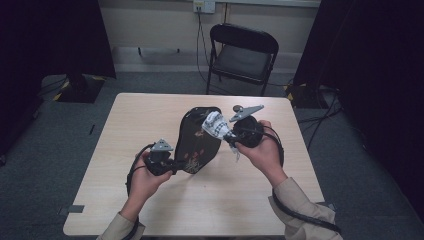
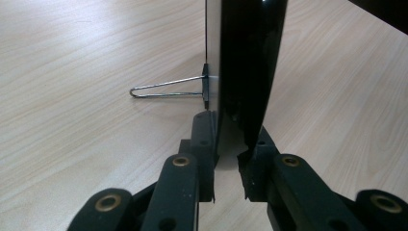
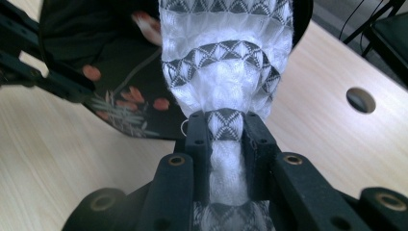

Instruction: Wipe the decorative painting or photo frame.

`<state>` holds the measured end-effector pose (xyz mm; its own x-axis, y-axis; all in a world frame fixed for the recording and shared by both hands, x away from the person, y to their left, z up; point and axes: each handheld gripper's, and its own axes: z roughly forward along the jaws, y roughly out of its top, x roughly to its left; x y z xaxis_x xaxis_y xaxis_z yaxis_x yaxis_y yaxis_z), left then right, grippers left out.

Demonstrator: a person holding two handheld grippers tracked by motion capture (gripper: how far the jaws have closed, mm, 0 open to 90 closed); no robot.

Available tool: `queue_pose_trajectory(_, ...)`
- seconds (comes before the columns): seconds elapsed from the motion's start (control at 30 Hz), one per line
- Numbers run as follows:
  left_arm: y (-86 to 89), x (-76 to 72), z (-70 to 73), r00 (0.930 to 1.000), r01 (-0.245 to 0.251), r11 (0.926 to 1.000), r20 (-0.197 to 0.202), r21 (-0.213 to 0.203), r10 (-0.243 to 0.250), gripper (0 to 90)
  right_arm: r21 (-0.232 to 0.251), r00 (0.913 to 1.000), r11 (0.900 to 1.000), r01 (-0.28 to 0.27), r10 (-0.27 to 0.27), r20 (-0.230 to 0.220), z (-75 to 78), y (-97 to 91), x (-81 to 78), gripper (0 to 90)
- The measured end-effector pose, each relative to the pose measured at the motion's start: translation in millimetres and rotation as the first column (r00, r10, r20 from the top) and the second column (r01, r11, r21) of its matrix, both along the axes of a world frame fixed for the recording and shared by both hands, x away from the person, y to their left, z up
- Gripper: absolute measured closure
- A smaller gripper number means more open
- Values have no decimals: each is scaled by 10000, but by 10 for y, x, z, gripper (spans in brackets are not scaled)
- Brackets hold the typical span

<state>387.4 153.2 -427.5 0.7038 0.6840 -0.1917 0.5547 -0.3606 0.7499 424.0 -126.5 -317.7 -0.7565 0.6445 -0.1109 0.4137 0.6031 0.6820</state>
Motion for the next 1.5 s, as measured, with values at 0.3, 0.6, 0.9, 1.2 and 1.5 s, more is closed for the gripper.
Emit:
queue_pose_trajectory(0.3,-7,-1,-10,10000,-11,10000,69,-40,11,784,-273,9998,9995,-162,164,73,70,146,30,764)
queue_pose_trajectory(0.6,-13,3,-10,9999,-12,10000,107,-53,12,785,-327,9997,9992,-212,208,-117,-138,155,-6,764)
queue_pose_trajectory(0.9,-12,7,-8,9999,21,10000,134,-16,-21,784,-411,9985,9990,-202,181,-510,-444,131,-60,763)
queue_pose_trajectory(1.2,-13,12,1,10000,32,10000,30,36,-32,784,-444,9952,9989,-175,131,-966,-792,112,-103,762)
queue_pose_trajectory(1.5,-13,14,1,10000,43,10000,73,52,-44,784,-407,9864,9990,-207,137,-1640,-1169,120,-147,762)
